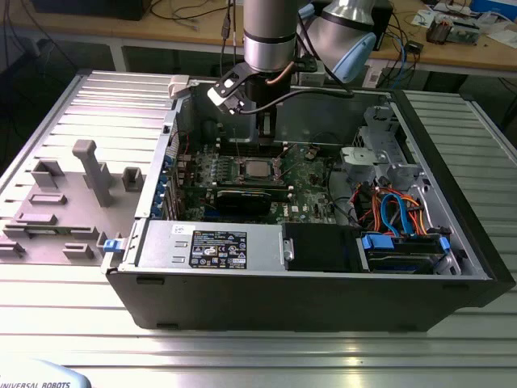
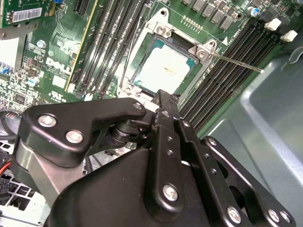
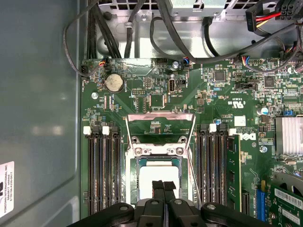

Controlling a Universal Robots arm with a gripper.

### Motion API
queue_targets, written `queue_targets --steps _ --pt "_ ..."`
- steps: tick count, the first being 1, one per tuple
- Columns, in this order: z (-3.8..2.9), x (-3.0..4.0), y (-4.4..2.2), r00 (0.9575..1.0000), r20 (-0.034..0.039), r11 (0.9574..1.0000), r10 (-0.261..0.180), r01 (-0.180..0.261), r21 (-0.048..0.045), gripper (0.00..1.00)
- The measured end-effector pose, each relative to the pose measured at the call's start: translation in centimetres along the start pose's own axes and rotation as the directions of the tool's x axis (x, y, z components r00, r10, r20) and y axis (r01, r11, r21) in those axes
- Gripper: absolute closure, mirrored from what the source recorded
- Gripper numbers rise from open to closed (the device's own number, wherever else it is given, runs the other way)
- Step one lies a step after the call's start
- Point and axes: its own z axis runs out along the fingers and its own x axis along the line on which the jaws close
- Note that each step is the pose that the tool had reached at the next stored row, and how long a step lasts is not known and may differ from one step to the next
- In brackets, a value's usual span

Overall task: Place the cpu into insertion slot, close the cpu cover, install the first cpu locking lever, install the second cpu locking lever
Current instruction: 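Close the cpu cover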

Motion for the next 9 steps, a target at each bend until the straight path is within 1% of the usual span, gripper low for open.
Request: queue_targets --steps 9 --pt "0.03 0.01 0.35 1.0 -0.0001 1.0 0.0 0.0 -0.0001 0.89"
